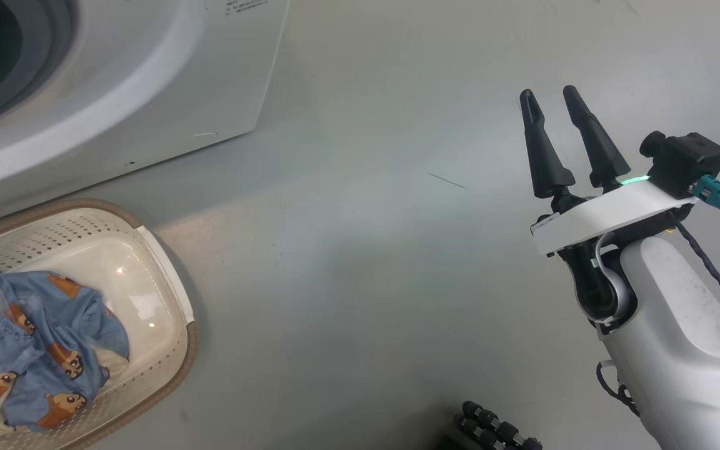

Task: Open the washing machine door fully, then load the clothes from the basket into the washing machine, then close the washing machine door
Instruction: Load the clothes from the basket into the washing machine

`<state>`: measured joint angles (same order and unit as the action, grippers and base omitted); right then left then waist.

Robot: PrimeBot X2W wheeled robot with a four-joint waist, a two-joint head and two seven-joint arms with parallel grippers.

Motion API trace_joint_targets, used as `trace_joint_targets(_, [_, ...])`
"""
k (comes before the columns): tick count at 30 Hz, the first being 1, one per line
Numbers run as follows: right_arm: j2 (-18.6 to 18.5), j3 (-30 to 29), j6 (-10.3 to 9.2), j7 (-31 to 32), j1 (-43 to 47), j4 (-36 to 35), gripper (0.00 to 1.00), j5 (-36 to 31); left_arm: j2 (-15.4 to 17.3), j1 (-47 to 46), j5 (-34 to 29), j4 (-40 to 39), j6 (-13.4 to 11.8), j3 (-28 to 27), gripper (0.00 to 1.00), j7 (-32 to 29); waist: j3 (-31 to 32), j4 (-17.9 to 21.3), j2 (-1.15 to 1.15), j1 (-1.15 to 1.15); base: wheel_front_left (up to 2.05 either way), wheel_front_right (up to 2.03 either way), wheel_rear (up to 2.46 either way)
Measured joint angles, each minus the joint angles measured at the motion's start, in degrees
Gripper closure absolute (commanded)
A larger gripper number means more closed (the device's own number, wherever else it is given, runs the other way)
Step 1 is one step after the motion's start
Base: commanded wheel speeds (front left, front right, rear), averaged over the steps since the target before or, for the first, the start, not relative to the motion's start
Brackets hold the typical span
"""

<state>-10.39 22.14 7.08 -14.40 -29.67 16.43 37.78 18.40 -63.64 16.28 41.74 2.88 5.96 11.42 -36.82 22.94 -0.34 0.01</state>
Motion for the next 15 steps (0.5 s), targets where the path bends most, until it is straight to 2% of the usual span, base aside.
trace_joint_targets(15, [-0.54, 0.09, 0.00, 0.00, 0.12, 1.91, 0.00, -0.67, -3.52, 7.94, 1.90, 4.50, 1.32, 0.52, 0.00, 2.79, 6.22, -3.74, 0.00, -0.01, 0.00, 0.00, 0.00])
